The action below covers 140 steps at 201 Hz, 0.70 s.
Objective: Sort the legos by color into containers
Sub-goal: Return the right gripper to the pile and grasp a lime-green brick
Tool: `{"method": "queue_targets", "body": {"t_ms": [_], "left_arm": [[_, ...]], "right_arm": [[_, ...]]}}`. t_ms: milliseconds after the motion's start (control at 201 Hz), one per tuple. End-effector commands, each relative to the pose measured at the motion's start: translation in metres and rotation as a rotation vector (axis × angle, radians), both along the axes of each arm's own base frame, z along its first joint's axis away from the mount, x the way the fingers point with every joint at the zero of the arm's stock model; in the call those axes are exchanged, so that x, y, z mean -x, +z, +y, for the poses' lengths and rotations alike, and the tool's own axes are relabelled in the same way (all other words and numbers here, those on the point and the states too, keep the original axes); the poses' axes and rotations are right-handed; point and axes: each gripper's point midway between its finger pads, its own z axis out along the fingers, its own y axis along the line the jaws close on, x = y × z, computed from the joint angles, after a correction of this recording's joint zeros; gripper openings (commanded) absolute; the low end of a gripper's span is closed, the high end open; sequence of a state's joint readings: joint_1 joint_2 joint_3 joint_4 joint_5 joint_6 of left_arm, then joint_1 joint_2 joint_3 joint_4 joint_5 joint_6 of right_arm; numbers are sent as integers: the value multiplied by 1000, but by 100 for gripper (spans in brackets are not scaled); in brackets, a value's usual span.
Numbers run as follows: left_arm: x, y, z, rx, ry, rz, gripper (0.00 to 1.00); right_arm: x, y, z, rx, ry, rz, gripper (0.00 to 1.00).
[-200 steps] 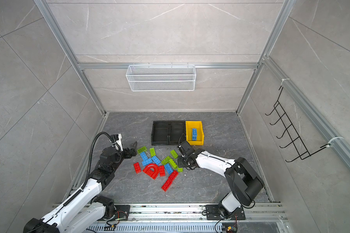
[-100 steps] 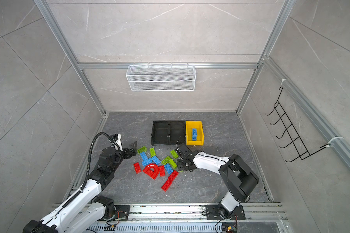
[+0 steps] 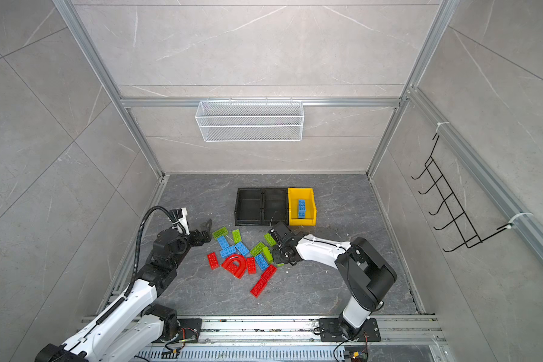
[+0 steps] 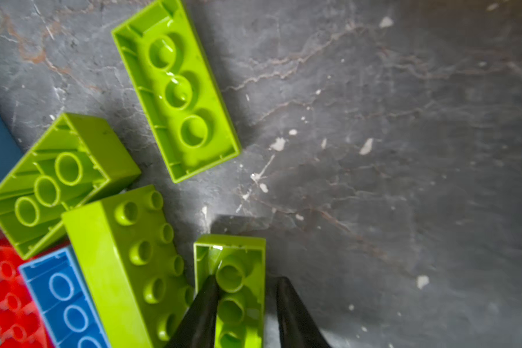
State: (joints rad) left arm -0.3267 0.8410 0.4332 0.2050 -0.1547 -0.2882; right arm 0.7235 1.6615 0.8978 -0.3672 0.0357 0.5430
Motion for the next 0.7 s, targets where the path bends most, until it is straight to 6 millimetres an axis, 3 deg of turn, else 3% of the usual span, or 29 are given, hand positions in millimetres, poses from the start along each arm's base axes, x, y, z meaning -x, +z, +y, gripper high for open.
{"method": "queue_targets", "body": {"t_ms": [0, 304, 428, 692], "left_arm": [[-1, 6, 2, 12, 13, -25, 100], [-1, 7, 2, 16, 13, -27, 100], [-1, 8, -1, 20, 0, -26, 100], [-1, 6, 1, 11, 10, -23, 100]], "right_arm": [[8, 6, -22, 52, -22, -3, 35], [7, 24, -30, 67, -8, -23, 41], [4, 21, -21, 55, 30, -17, 53], [0, 7, -7, 70, 66, 9, 55]]}}
